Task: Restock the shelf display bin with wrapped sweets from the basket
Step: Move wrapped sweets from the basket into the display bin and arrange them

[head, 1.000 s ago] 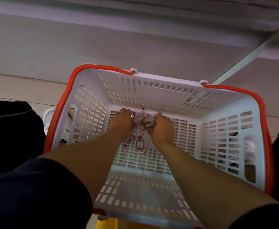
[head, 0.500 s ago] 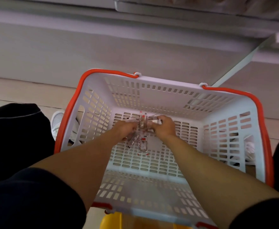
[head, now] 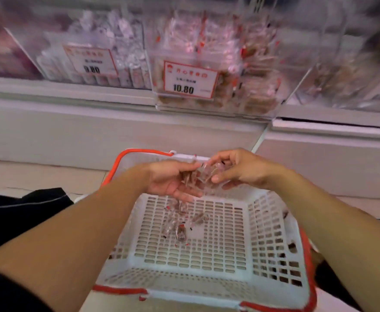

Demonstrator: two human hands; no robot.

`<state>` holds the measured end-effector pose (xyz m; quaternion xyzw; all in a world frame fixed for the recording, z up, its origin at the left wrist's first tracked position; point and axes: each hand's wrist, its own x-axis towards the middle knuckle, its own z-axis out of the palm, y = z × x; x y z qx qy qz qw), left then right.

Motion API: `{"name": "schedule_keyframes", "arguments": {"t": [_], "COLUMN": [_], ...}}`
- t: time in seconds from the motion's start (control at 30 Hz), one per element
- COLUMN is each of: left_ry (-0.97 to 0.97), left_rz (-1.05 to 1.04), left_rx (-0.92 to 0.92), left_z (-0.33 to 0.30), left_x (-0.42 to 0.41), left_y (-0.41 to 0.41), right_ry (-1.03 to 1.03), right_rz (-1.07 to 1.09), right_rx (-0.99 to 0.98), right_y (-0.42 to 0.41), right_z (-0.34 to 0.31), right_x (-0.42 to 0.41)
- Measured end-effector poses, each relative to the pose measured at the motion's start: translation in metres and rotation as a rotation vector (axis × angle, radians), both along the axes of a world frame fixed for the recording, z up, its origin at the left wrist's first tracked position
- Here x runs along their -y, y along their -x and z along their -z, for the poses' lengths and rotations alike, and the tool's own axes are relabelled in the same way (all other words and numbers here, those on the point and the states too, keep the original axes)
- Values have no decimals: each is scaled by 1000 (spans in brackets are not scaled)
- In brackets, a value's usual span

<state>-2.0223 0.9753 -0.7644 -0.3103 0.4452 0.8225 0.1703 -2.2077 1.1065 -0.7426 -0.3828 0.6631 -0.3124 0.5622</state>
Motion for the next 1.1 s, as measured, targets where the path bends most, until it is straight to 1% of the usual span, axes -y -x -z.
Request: {"name": "schedule_keyframes", "arguments": {"t": [0.07, 0.17, 0.23, 0.3, 0.37, 0.43, 0.53, 0.63, 0.7, 0.8, 0.83, 0.9, 1.0, 1.03, 1.1], "left_ry": [66, 99, 91, 64, 20, -26, -127, -206, -192, -54, -36, -53, -91, -102, -109], "left_rz": [76, 135, 189, 228, 182, 140, 151, 115, 85, 30, 14, -4, -23, -33, -47], "left_rx": [-42, -78, -137, -215, -275, -317, -387, -446, -458, -430, -422, -425, -440, -440, -429], "left_z": [-50, -122, -159, -181, -191, -194, -201, -208, -209, -206, -206, -206, -207, -207, -207], "left_x": [5, 9, 5, -3, -13, -22, -26, -23, -24, -28, -29, -29, -28, -27, -27], "left_y": [5, 8, 4, -1, -5, -4, 2, 3, 2, 2, 2, 4, 7, 8, 10], "right_ry": [110, 279, 376, 472, 549, 594, 606, 620, 622, 599, 598, 608, 631, 638, 640], "right_rz": [-13, -1, -18, -30, 19, 80, 129, 234, 302, 348, 364, 403, 454, 460, 447], "right_rx": [-121, -208, -209, -142, -47, 4, 23, 146, 234, 306, 314, 266, 16, -33, -46], "right_y": [0, -1, -5, -8, -12, -16, -16, -13, -14, -18, -20, -21, -20, -19, -19], "right_z": [-50, -116, -153, -174, -184, -189, -199, -208, -207, -200, -199, -199, -201, -201, -200], "right_x": [2, -5, -13, -22, -28, -30, -28, -27, -28, -29, -28, -27, -27, -27, -27]}}
